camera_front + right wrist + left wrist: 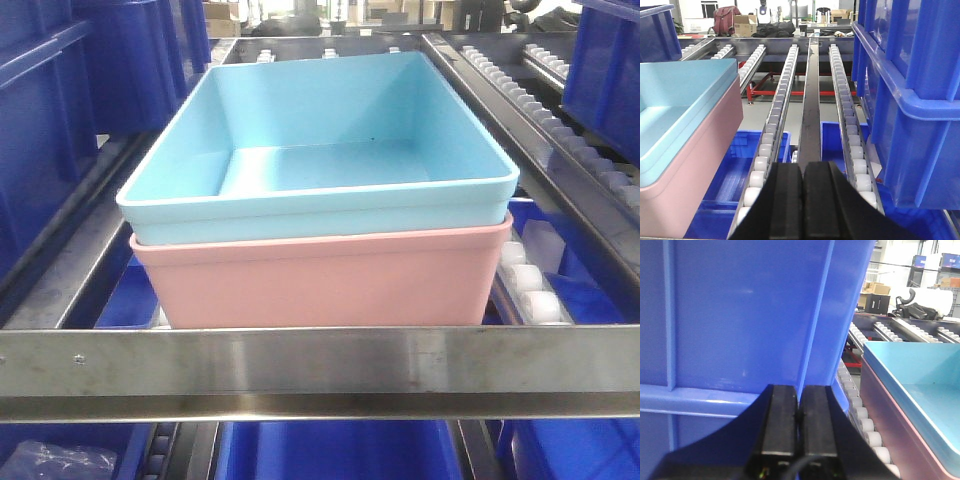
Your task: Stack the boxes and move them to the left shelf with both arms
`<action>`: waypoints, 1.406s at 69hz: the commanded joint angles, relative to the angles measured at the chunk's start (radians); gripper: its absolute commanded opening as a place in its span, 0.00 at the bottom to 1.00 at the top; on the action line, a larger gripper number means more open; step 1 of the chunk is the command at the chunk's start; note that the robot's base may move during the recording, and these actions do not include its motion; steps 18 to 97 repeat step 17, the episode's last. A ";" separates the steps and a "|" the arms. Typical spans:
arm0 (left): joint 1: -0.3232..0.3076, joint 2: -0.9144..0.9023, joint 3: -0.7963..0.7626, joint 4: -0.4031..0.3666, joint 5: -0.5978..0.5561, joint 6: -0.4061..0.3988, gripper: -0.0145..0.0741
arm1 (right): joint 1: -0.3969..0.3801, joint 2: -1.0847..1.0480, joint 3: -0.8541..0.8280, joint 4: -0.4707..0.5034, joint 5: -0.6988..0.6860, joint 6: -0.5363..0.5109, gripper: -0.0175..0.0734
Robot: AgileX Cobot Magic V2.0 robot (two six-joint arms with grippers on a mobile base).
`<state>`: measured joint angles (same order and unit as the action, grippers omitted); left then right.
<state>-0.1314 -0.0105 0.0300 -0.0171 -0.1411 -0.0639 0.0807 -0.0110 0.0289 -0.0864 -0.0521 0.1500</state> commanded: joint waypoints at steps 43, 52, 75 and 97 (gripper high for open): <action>0.002 -0.013 0.031 -0.007 -0.078 0.002 0.16 | -0.008 -0.019 -0.018 -0.013 -0.091 -0.002 0.25; 0.002 -0.013 0.031 -0.007 -0.078 0.002 0.16 | -0.008 -0.019 -0.018 -0.013 -0.091 -0.002 0.25; 0.002 -0.013 0.031 -0.007 -0.078 0.002 0.16 | -0.008 -0.019 -0.018 -0.013 -0.091 -0.002 0.25; 0.002 -0.013 0.031 -0.007 -0.078 0.002 0.16 | -0.008 -0.019 -0.018 -0.013 -0.091 -0.002 0.25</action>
